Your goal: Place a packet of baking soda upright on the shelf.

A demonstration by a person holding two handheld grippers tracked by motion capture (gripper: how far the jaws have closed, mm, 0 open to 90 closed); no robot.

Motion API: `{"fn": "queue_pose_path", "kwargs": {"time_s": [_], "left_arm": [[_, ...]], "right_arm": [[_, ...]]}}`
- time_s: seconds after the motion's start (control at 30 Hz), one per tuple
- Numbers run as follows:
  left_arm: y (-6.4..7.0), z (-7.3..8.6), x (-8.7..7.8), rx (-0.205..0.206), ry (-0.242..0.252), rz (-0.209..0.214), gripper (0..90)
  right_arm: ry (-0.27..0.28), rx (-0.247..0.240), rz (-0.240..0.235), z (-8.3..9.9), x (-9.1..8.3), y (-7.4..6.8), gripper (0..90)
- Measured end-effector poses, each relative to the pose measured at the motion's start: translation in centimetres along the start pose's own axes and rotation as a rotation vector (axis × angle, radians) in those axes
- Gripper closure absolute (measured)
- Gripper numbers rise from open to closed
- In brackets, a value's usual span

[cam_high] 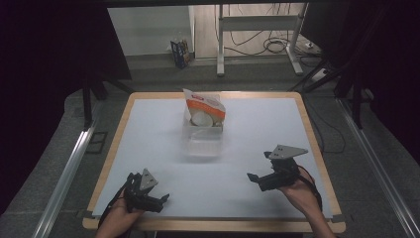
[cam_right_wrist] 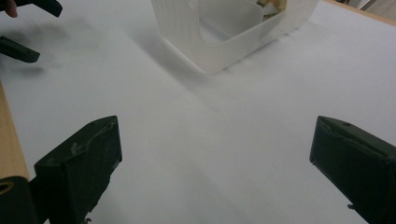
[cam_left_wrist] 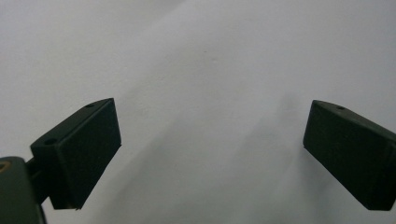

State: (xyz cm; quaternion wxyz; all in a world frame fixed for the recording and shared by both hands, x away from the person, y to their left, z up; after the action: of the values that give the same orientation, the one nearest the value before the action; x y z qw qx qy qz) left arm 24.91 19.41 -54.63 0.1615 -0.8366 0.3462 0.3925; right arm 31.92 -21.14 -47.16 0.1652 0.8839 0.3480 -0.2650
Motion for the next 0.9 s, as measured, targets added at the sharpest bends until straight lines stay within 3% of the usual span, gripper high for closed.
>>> {"fn": "queue_pose_path", "kwargs": {"time_s": [0.37, 0.9], "left_arm": [[0.0, 0.0, 0.0, 0.002, -0.003, 0.0, 4.2], [0.0, 0.0, 0.1, 0.002, -0.007, -0.002, 4.3]], "right_arm": [[0.022, 0.036, 0.041, 1.5, -1.8, 0.6, 2.2], [-0.021, 0.088, 0.137, 4.9, -3.7, 2.1, 2.5]]}}
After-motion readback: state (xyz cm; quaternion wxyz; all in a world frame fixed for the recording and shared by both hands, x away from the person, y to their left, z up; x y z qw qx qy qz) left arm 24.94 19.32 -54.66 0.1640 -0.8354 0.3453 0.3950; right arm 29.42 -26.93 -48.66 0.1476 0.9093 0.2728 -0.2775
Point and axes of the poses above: each handheld gripper's, and its own axes: x roughly forward along the jaws, z roughly out of its underside, y roughly to its right, the point moved 2 cm from there along x, roughly forward along the jaws, and after that the axes turned 10 degrees about z, right-handed, at the moved point
